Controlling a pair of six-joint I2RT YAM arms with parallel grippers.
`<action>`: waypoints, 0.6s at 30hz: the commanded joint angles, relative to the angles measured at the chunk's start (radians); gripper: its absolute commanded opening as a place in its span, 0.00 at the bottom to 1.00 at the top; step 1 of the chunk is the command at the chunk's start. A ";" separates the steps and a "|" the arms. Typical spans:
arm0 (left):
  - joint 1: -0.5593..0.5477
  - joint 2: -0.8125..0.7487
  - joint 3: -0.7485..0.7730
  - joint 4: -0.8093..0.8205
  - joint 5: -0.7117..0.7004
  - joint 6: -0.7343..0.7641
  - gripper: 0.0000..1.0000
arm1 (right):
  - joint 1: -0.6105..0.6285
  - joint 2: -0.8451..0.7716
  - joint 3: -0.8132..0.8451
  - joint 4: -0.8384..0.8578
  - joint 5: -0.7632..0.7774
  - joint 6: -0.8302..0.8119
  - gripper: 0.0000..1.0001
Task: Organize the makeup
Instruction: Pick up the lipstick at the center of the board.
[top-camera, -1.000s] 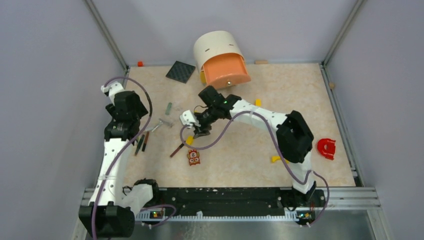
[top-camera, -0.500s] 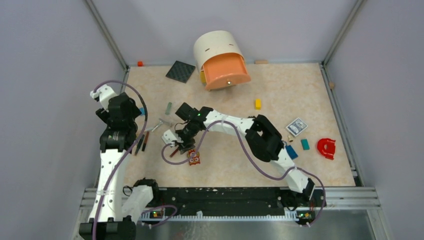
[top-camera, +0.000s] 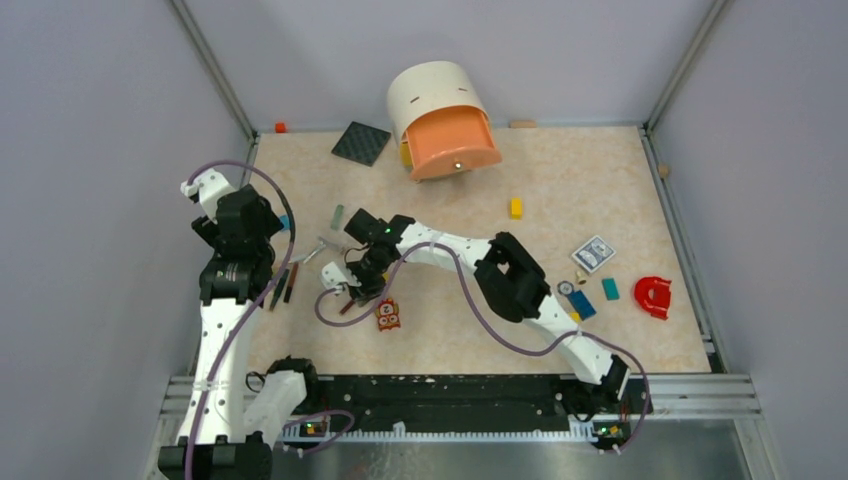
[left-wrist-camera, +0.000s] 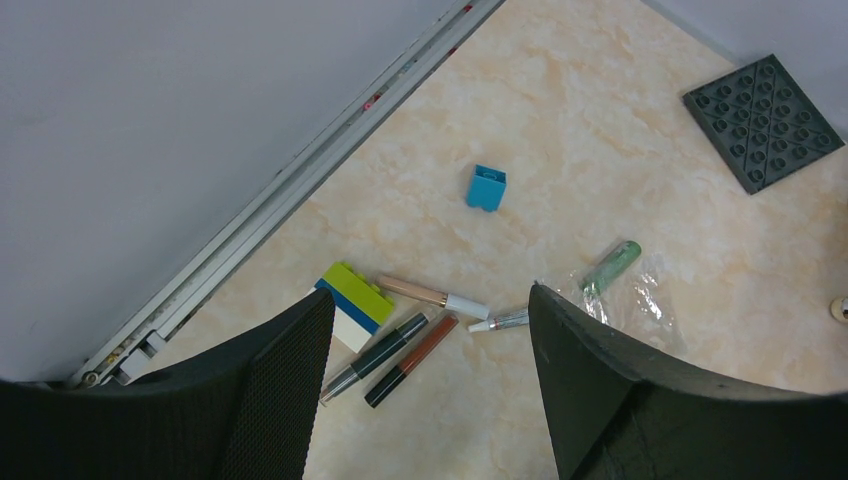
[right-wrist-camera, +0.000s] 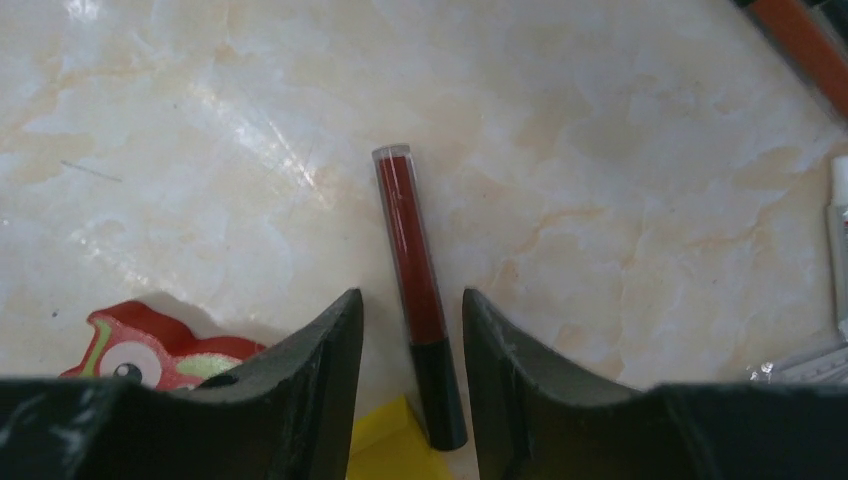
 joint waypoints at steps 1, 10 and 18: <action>0.006 -0.010 0.012 0.039 0.006 0.007 0.77 | 0.008 0.039 0.057 -0.026 0.000 -0.019 0.38; 0.006 -0.002 0.011 0.042 0.014 0.008 0.77 | 0.009 -0.022 0.082 -0.005 -0.043 -0.037 0.03; 0.006 0.000 0.011 0.043 0.011 0.011 0.77 | 0.011 -0.311 -0.151 0.285 -0.034 -0.030 0.00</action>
